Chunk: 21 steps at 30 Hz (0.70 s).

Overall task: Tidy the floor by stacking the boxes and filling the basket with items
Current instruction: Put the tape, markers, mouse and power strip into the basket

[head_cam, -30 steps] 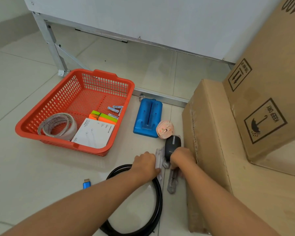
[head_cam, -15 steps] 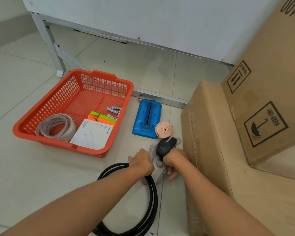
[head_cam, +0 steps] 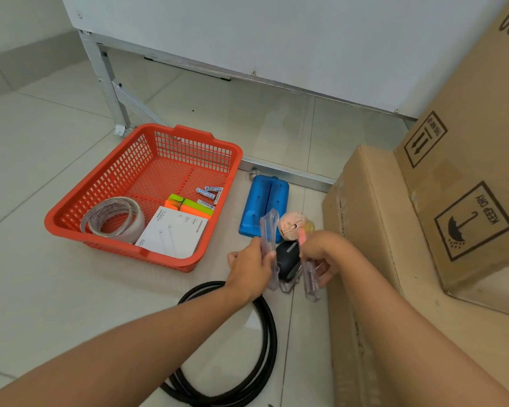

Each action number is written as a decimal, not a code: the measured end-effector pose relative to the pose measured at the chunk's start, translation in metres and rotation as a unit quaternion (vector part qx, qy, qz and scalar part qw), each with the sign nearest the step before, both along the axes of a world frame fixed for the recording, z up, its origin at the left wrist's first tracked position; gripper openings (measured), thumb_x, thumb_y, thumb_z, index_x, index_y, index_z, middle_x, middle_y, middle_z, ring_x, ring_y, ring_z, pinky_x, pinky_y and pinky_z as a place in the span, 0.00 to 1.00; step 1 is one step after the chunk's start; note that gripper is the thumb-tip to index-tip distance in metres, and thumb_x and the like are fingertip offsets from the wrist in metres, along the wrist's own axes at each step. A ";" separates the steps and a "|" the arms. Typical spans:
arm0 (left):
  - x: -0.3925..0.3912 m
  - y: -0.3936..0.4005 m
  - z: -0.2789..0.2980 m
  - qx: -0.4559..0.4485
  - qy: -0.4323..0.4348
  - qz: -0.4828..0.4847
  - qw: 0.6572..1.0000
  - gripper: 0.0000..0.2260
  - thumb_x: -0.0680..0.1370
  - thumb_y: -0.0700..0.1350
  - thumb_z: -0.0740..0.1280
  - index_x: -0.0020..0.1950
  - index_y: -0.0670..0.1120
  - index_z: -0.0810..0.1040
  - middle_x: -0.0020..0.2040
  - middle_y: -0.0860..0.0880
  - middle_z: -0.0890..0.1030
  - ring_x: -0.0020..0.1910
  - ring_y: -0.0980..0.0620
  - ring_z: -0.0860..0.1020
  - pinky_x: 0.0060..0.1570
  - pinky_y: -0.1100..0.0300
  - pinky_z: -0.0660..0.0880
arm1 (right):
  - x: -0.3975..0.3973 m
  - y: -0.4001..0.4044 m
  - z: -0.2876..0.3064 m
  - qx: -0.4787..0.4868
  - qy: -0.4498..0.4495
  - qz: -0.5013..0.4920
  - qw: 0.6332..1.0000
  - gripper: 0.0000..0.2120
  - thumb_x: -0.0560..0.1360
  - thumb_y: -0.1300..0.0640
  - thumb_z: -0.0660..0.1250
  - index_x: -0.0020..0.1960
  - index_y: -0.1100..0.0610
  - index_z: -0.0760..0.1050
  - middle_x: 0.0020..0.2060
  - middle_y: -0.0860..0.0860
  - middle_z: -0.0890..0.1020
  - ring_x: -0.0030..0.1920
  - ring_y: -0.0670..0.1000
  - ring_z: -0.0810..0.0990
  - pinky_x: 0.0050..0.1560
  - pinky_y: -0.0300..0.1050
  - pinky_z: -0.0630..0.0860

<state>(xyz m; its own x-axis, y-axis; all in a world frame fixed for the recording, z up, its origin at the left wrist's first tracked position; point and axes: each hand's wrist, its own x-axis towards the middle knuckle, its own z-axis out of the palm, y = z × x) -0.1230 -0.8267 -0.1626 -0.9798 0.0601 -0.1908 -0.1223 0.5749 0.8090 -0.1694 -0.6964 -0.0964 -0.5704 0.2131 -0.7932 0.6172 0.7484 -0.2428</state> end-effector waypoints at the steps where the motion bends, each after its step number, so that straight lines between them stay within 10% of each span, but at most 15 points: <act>1: -0.001 0.001 0.003 0.036 0.011 -0.006 0.999 0.04 0.80 0.48 0.59 0.50 0.48 0.69 0.46 0.52 0.75 0.48 0.53 0.74 0.50 0.63 0.69 | -0.002 0.000 0.003 -0.037 0.026 -0.015 0.999 0.10 0.80 0.64 0.56 0.60 0.65 0.67 0.42 0.61 0.74 0.37 0.57 0.75 0.45 0.53 0.79; 10: -0.034 -0.031 0.043 0.232 0.047 0.107 0.966 0.09 0.81 0.43 0.58 0.55 0.40 0.74 0.47 0.43 0.80 0.45 0.46 0.80 0.46 0.54 0.80 | -0.024 -0.044 0.017 -0.337 0.243 -0.067 0.907 0.09 0.79 0.55 0.62 0.45 0.56 0.79 0.38 0.54 0.83 0.37 0.50 0.81 0.40 0.43 0.79; 21: -0.059 -0.149 0.059 0.323 0.014 0.215 0.921 0.11 0.79 0.40 0.63 0.55 0.33 0.77 0.38 0.46 0.79 0.30 0.59 0.80 0.37 0.66 0.78 | -0.081 -0.147 0.027 -0.267 0.224 0.129 0.928 0.21 0.68 0.63 0.74 0.60 0.55 0.79 0.48 0.52 0.84 0.47 0.51 0.82 0.53 0.47 0.79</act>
<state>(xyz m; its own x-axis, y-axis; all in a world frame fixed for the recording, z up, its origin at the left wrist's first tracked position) -0.1819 -0.9753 -0.1033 -0.9434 -0.2434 -0.2253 -0.1997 -0.1256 0.9718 -0.2500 -0.8434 -0.0698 -0.8456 -0.3325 -0.4176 0.1815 0.5565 -0.8108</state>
